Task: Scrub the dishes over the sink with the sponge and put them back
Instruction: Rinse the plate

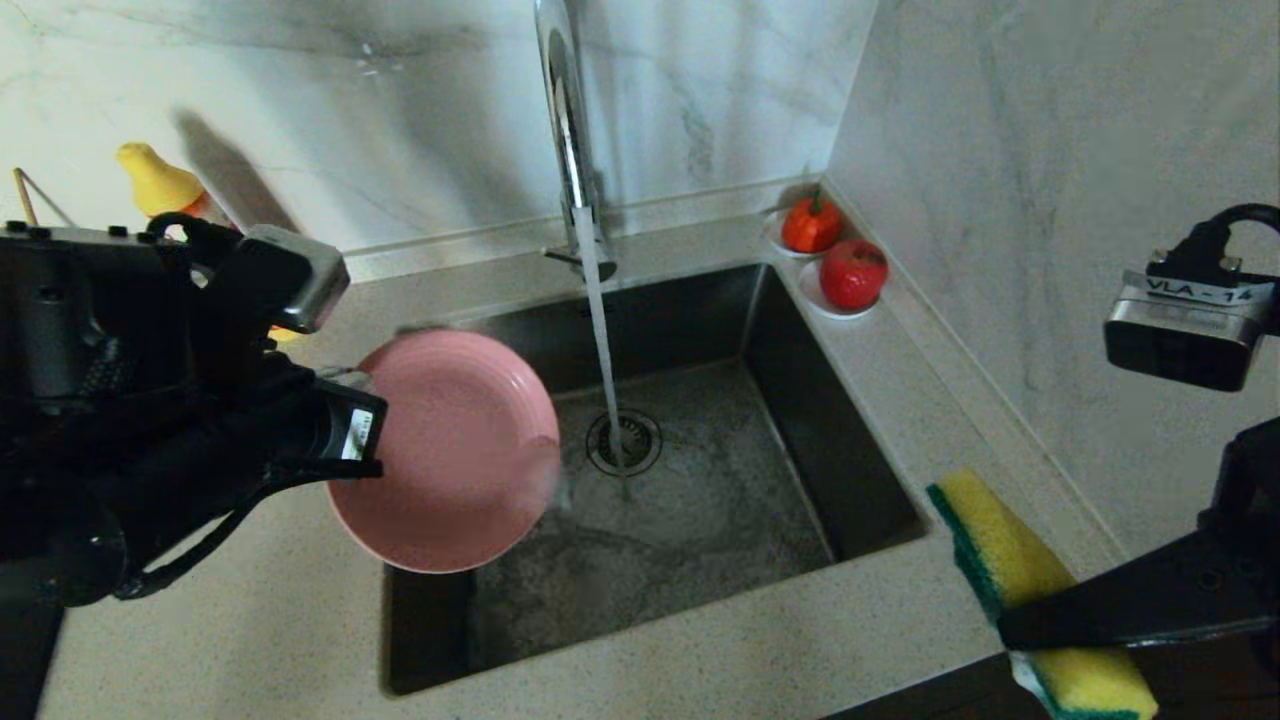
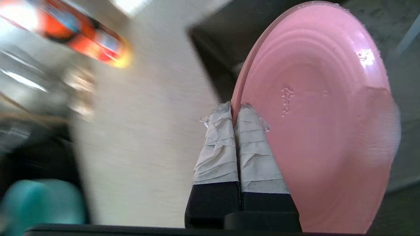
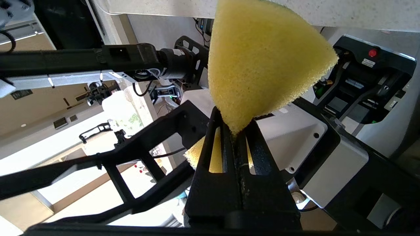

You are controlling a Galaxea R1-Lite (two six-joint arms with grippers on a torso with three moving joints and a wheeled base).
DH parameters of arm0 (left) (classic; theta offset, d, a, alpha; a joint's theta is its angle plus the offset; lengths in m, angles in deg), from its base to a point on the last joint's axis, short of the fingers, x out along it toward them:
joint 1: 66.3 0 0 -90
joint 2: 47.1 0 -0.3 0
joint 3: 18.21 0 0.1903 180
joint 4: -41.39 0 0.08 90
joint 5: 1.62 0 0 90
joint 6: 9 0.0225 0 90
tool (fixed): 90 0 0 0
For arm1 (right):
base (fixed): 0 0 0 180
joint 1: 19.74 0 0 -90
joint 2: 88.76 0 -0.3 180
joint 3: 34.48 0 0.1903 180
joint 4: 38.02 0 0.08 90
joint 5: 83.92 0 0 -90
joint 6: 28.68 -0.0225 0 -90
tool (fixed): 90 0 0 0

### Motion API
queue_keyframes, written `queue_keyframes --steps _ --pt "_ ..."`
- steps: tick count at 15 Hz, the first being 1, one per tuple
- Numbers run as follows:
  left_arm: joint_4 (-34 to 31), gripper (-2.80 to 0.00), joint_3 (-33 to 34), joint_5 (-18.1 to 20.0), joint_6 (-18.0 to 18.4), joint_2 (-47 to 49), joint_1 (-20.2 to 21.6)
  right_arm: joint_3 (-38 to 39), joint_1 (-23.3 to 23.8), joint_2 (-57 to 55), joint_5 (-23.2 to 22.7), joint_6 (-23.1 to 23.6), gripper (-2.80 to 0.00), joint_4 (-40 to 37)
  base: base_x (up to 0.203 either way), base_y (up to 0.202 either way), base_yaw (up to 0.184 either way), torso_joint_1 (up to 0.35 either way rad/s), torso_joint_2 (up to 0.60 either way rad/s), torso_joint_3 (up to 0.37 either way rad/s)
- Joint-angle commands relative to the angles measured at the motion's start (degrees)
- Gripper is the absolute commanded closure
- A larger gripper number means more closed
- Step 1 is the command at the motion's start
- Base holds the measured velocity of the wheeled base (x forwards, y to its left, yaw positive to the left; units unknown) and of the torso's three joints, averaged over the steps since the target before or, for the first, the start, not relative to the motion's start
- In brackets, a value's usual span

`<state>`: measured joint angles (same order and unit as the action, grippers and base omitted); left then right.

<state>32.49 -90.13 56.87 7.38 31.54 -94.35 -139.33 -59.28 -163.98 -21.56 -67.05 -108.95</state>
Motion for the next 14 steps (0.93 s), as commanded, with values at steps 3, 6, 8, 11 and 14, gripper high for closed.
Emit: queue_keyframes --steps 3,6,8,11,14 --pt "0.03 0.00 1.66 -0.59 13.85 -5.93 0.07 1.50 0.08 1.57 -0.23 -0.22 0.00 -0.24 0.000 0.000 0.000 0.000 0.00 0.000" --pt "0.15 0.00 2.55 -4.78 18.04 -6.65 0.10 1.50 0.08 1.39 -0.23 -0.15 0.00 -0.24 0.000 0.000 0.000 0.000 0.00 0.000" --pt "1.96 0.00 3.87 -6.27 18.83 -6.66 0.10 1.59 0.08 1.39 -0.23 -0.16 0.00 -0.24 0.000 0.000 0.000 0.000 0.00 0.000" --pt "7.06 0.00 4.88 -6.73 20.44 -6.70 0.66 2.30 0.08 1.30 -0.23 -0.13 0.00 -0.02 0.000 0.000 0.000 0.000 0.00 0.000" --pt "9.52 0.00 5.39 -8.21 21.43 -6.92 0.89 4.47 0.08 1.77 -0.22 -0.40 0.00 3.76 0.000 0.000 0.000 0.000 0.00 0.000"
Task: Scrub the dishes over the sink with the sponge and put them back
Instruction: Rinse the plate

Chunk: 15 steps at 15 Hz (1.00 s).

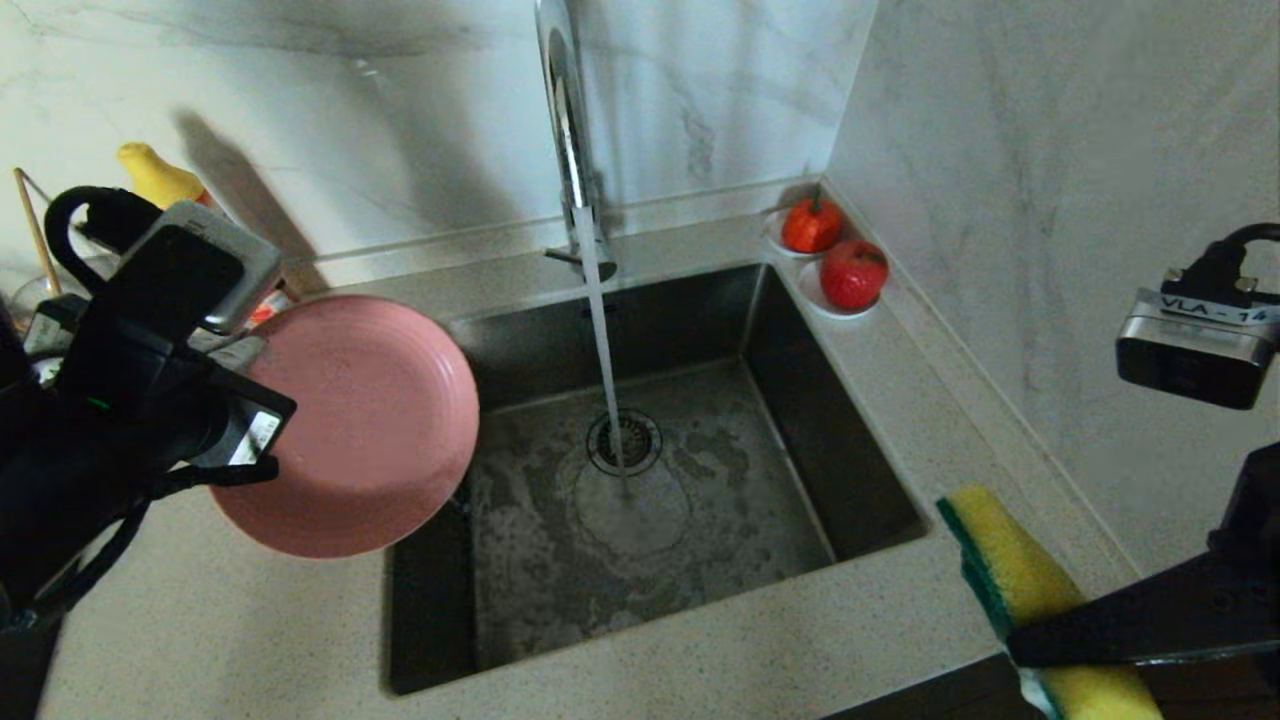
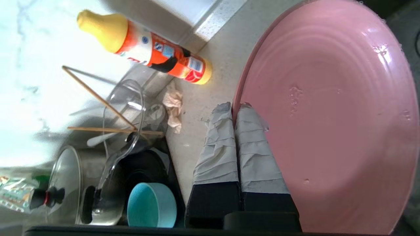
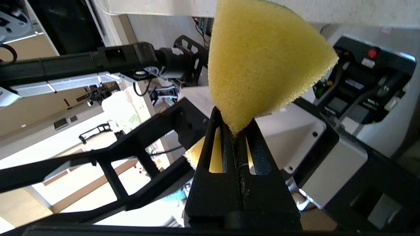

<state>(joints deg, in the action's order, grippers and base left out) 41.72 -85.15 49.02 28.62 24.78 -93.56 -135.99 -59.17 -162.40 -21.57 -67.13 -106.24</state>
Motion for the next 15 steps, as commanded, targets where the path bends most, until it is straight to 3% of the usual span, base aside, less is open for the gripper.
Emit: queue_keyframes --steps 1,3,5,7,10,12,15 --pt "0.30 0.00 0.45 -0.38 -0.18 -0.66 0.10 1.67 -0.03 0.41 -0.21 -0.40 0.00 1.75 0.000 0.000 0.000 0.000 0.00 0.000" --pt "-0.78 0.00 0.90 -0.53 -2.17 -0.85 1.10 2.29 -0.03 0.96 -0.13 -0.40 0.00 1.81 0.000 0.000 0.000 0.000 0.00 0.000" --pt "-5.39 0.00 1.06 -0.23 -8.46 -0.69 2.78 2.46 -0.03 1.39 -0.13 -0.49 0.00 1.70 0.000 0.000 0.000 0.000 0.00 0.000" --pt "-16.10 0.00 -1.06 1.51 -16.24 -1.62 3.42 2.99 0.01 1.96 -0.13 -0.49 0.00 1.83 0.000 0.000 0.000 0.000 0.00 0.000" --pt "-35.53 0.00 -8.42 11.81 -34.17 -2.67 5.67 3.35 2.00 2.36 -0.21 0.04 0.00 1.79 0.000 0.000 0.000 0.000 0.00 0.000" --pt "-43.97 0.00 -13.45 19.50 -45.81 -2.62 9.59 4.05 2.43 2.57 -0.30 0.13 0.00 2.04 0.000 0.000 0.000 0.000 0.00 0.000" --pt "-45.90 0.00 -14.00 23.85 -50.71 -2.69 16.29 4.40 2.43 2.72 -0.21 0.13 0.00 2.14 0.000 0.000 0.000 0.000 0.00 0.000"
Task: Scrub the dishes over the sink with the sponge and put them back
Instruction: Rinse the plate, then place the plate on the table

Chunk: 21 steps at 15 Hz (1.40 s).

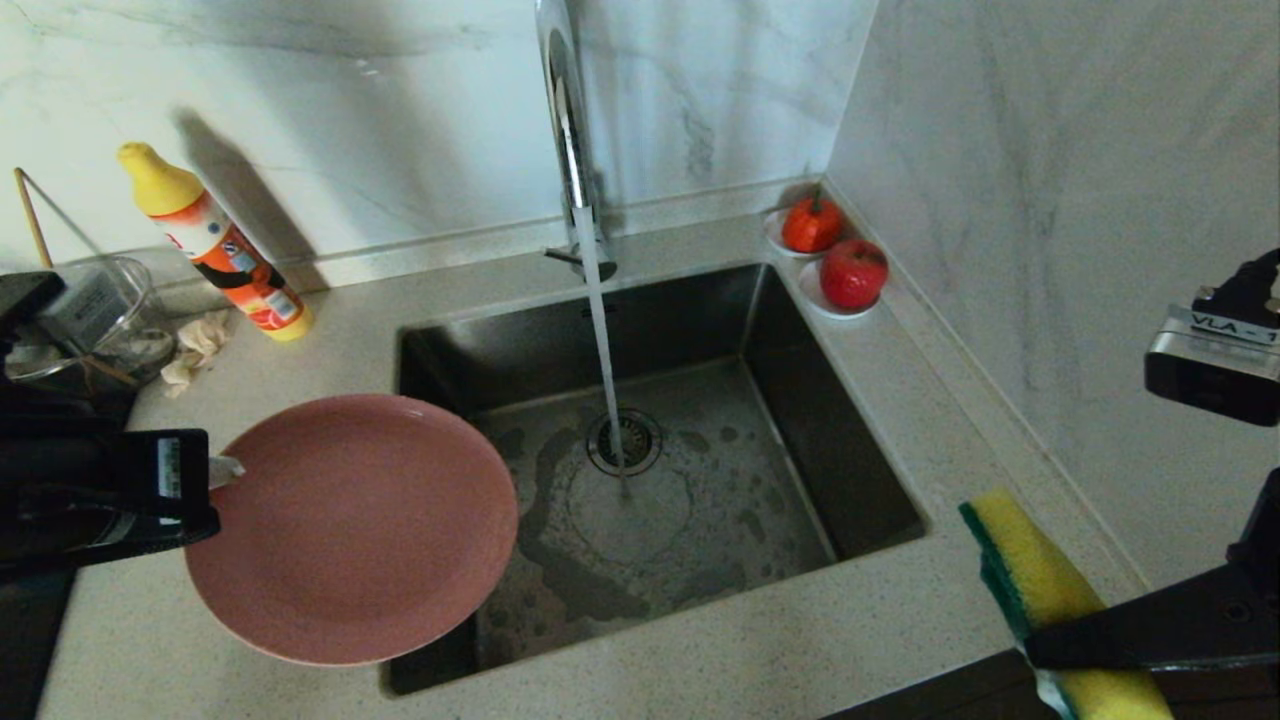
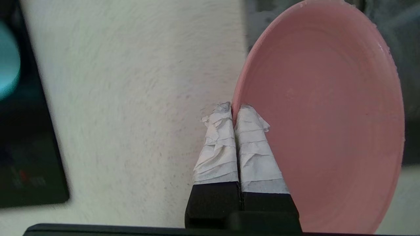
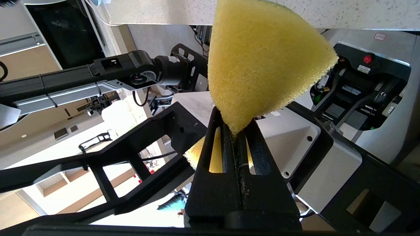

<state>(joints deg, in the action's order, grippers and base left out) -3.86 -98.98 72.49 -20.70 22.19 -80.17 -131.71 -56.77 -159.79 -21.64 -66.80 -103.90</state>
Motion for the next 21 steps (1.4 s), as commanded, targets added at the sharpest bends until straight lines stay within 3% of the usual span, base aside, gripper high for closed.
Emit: queue_keyframes --steps 1,7,10,15,21 --pt "-0.12 0.00 0.64 0.45 -2.13 -0.16 5.42 0.05 0.08 0.11 -0.15 -0.20 0.00 -0.19 0.000 0.000 0.000 0.000 0.00 0.000" --pt "1.61 0.00 5.22 7.24 -2.03 -0.86 22.47 -0.32 0.12 -0.81 -0.15 0.06 0.00 0.06 0.000 0.000 0.000 0.000 0.00 0.000" --pt "5.90 0.00 6.81 8.64 -2.68 1.21 26.97 -0.04 0.80 -1.58 -0.27 -0.03 0.00 3.02 0.000 0.000 0.000 0.000 0.00 0.000" --pt "11.22 0.00 7.59 9.21 -3.84 8.50 30.89 -0.23 1.29 -3.23 -0.32 0.41 0.00 3.23 0.000 0.000 0.000 0.000 0.00 0.000" --pt "21.08 0.00 7.32 12.05 -3.80 16.77 39.96 0.12 1.62 -4.46 -0.59 0.77 0.00 4.29 0.000 0.000 0.000 0.000 0.00 0.000"
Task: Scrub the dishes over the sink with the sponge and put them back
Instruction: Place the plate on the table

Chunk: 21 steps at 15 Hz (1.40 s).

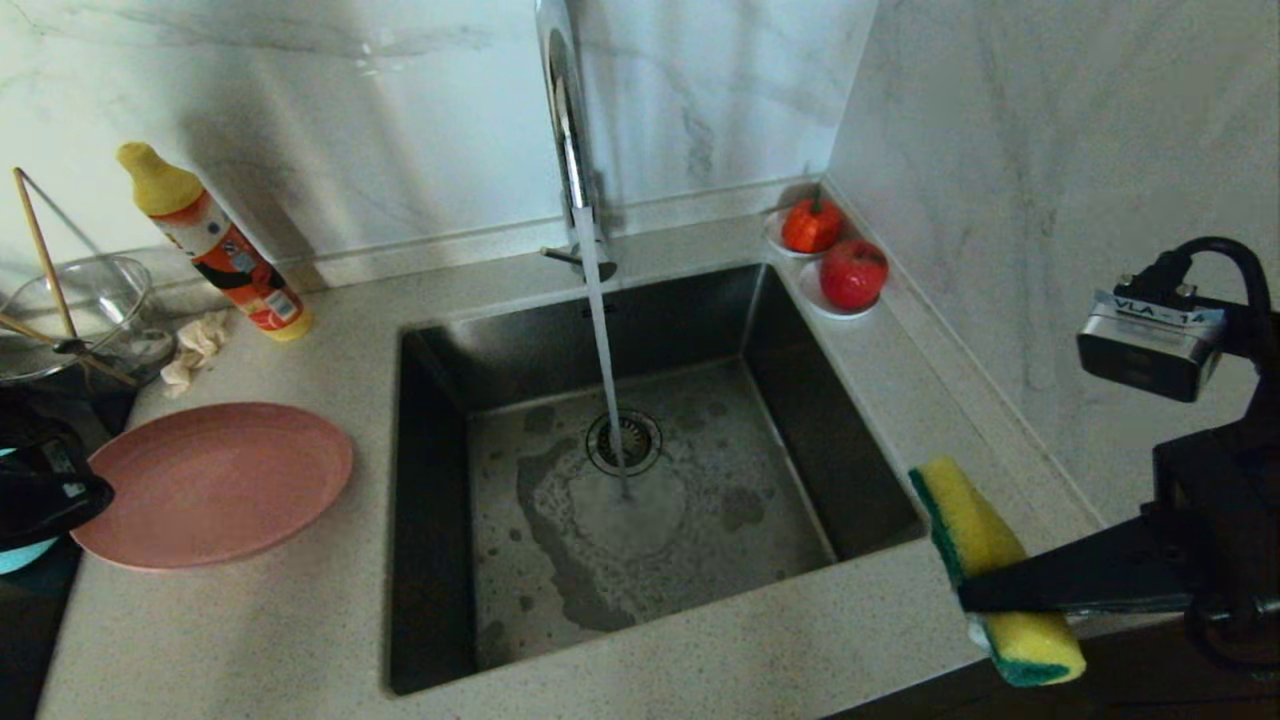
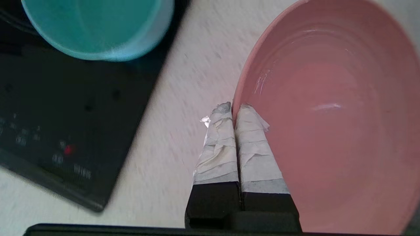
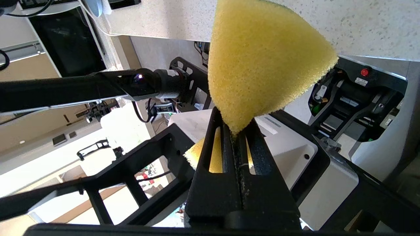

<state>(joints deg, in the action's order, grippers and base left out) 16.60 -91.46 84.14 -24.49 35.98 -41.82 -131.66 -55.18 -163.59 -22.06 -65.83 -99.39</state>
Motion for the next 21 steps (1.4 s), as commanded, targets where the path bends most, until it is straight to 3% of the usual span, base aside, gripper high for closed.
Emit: queue_keyframes --steps 1,4,10,16,17,21 --pt "0.87 0.00 -0.21 1.30 0.17 3.54 1.86 -0.01 0.02 -0.85 -0.16 -0.21 0.00 -0.22 0.000 0.000 0.000 0.000 0.00 0.000" --pt "0.90 0.00 0.22 4.34 1.32 4.87 1.97 -0.19 0.02 -1.29 -0.34 -0.21 0.00 -0.22 0.000 0.000 0.000 0.000 0.00 0.000" --pt "7.36 0.00 0.07 0.18 3.57 13.16 4.69 -0.66 0.01 -1.67 -0.46 -0.21 0.00 -0.22 0.000 0.000 0.000 0.000 0.00 0.000" --pt "7.49 0.00 0.24 0.19 4.17 13.60 5.66 -0.75 0.02 -1.55 -1.22 -0.30 0.00 -0.22 0.000 0.000 0.000 0.000 0.00 0.000" --pt "7.49 -2.80 0.31 0.28 4.15 13.51 5.66 -0.65 0.02 -1.46 -1.22 -0.30 0.00 -0.22 0.000 0.000 0.000 0.000 0.00 0.000" --pt "7.42 -2.80 0.25 1.23 3.92 10.16 5.66 -0.62 0.01 -1.21 -1.22 -0.38 0.00 -0.22 0.000 0.000 0.000 0.000 0.00 0.000"
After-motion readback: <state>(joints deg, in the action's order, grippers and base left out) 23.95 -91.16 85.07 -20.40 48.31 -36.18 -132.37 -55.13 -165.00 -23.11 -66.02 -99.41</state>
